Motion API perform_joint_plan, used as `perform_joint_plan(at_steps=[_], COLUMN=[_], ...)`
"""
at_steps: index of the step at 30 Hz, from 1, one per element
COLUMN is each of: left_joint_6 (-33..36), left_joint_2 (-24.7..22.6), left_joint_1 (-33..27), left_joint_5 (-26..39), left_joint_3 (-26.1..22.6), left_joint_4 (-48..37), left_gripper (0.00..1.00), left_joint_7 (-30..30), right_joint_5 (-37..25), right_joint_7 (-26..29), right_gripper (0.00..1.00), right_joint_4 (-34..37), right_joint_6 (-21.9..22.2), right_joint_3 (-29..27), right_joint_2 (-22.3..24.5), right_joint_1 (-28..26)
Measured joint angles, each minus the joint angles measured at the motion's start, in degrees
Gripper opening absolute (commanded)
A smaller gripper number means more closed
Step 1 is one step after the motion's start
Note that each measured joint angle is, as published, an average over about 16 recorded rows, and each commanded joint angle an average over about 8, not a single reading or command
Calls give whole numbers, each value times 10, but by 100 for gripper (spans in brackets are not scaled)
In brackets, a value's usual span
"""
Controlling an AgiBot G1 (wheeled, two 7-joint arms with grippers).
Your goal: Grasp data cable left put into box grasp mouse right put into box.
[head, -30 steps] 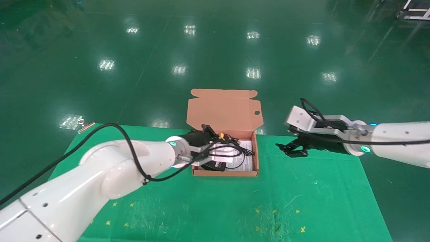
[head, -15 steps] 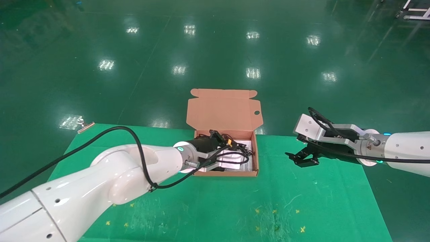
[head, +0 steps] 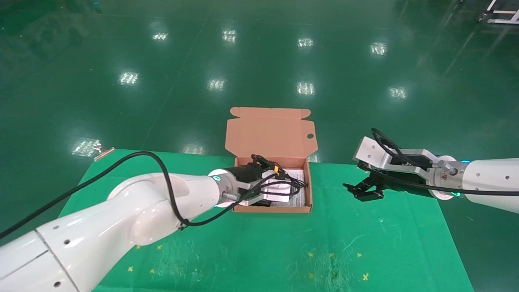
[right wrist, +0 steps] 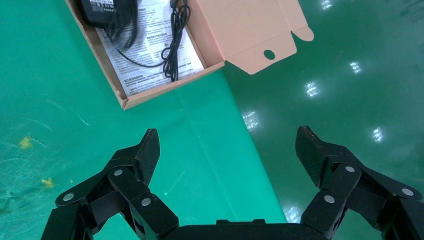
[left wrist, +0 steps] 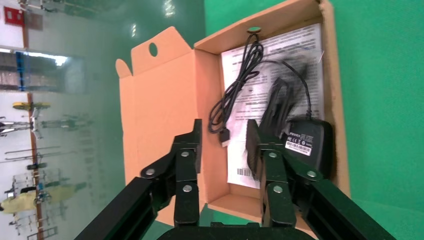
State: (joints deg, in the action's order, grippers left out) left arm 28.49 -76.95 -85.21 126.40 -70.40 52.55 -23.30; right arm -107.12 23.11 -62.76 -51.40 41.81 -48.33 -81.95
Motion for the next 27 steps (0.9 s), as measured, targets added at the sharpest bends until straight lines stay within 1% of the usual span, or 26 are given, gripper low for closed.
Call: perform_joint_plan(at_steps=[7,15,22,27], left_joint_6=[15,30,36,53], left_joint_2=[33,79,111,129], left_joint_1=[-21,-62,-83,-76], left_joint_5=[-13,-11,-2,-23], left_joint_3=[15,51,82,106], left_joint_4=[26,59,82,92], left_gripper=[100,100,100,100], left_joint_7=[-24,-73,-106,-108], right_joint_5=[-3,-9,-9,10], right_joint_7=[-3,-25,-49,-61], right_gripper=[100,100,100,100], right_joint_4=[-3,-14,-23,-28], right_joint_6=[4,3,-11,-30], right_joint_3=[-4,-10,-13,-19], right_joint_2=[0,-2,-4,-1], right_joint_1=[-13,-52,-84,-85])
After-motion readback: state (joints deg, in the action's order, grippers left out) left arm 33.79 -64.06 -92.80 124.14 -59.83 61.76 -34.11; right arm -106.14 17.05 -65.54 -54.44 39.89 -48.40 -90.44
